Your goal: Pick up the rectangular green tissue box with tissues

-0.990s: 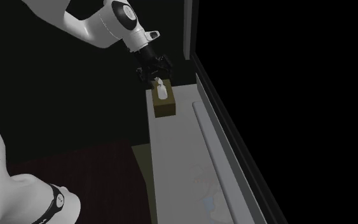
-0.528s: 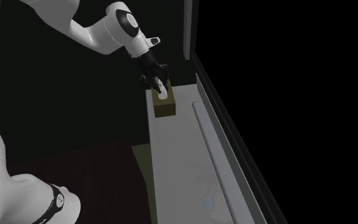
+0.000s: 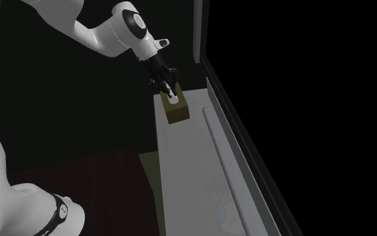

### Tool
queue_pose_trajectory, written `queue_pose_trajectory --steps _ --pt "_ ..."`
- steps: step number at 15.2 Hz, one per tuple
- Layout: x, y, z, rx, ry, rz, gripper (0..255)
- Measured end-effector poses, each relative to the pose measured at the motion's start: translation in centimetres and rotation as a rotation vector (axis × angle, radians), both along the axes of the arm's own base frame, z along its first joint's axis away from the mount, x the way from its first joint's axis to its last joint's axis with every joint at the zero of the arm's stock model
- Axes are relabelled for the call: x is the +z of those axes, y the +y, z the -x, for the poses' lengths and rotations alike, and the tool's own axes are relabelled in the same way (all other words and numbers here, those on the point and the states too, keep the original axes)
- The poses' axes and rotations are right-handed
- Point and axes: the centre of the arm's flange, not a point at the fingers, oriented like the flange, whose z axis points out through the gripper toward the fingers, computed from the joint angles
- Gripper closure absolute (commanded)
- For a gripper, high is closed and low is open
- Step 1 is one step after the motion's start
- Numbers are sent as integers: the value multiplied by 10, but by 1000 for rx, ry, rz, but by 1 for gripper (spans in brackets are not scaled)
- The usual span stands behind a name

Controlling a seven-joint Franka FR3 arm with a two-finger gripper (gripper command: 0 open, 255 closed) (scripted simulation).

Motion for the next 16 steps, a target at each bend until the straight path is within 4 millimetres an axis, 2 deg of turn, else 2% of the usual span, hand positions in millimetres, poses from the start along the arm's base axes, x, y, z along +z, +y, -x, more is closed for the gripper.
queue_pose_trajectory --steps 3,16 --pt "9 1 1 3 3 -1 255" --pt "75 1 1 4 4 -2 255"
